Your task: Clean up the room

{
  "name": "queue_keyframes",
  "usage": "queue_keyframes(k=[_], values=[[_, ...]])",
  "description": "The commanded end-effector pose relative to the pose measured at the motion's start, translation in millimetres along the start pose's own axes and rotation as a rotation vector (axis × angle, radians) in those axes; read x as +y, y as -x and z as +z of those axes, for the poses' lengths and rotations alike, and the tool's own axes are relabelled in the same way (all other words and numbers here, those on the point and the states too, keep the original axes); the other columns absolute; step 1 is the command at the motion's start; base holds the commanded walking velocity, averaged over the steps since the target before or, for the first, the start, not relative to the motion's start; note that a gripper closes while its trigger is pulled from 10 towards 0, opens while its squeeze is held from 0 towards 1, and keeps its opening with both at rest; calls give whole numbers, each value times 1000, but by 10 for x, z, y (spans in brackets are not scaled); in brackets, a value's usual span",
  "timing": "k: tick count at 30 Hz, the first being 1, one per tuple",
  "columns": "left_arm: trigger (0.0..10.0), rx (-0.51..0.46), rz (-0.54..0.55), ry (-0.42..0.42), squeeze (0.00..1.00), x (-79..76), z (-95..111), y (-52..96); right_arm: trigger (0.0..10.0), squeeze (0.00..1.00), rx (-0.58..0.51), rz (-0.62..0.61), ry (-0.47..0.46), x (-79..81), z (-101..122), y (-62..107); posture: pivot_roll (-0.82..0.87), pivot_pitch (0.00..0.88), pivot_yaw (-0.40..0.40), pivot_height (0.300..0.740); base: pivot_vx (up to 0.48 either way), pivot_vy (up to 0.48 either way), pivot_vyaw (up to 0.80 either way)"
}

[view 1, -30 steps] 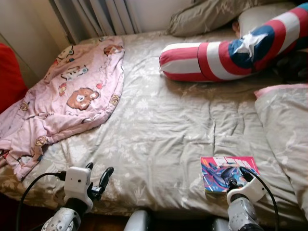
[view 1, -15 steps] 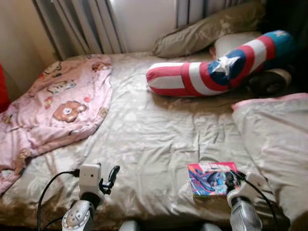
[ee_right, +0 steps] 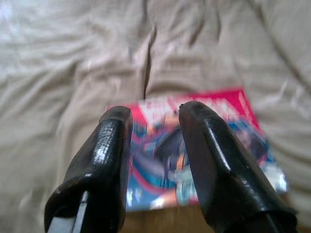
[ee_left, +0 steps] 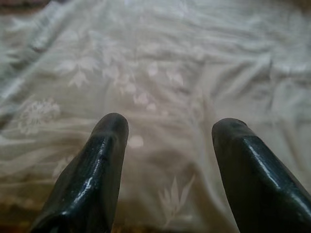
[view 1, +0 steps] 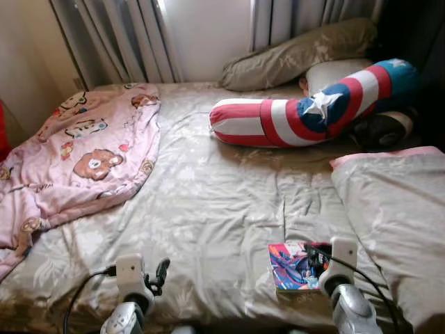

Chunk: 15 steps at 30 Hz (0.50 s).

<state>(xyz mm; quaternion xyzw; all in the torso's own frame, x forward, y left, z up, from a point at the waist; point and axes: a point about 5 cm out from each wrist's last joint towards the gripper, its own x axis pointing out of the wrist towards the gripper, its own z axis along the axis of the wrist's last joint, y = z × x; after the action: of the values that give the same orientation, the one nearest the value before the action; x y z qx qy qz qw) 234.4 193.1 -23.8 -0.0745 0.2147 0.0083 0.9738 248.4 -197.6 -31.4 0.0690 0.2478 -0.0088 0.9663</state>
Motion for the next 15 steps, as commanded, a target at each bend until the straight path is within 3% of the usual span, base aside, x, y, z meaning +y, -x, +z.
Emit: queue_keyframes(k=[1, 7, 9, 12, 15], values=[[10000, 20, -1, -24, 0, 44, -13, -7, 10000, 0, 41, 4, -6, 28, -79, 15, 10, 0, 52, 717, 0, 0, 0], [10000, 152, 1, -60, 0, 81, -221, -10, 10000, 0, 192, -58, -26, -63, -373, 135, -23, 0, 75, 740, 0, 0, 0], [10000, 198, 8, -66, 0, 74, -302, 11, 10000, 0, 244, -84, -75, -94, -482, 191, -27, 0, 77, 740, 0, 0, 0], [10000, 280, 10, -82, 0, 49, -441, 59, 10000, 0, 315, -99, -17, -131, -617, 273, -28, 0, 81, 740, 0, 0, 0], [10000, 356, 15, -103, 0, 41, -569, 120, 10000, 0, 334, -175, -74, -189, -692, 331, -28, 0, 88, 740, 0, 0, 0]])
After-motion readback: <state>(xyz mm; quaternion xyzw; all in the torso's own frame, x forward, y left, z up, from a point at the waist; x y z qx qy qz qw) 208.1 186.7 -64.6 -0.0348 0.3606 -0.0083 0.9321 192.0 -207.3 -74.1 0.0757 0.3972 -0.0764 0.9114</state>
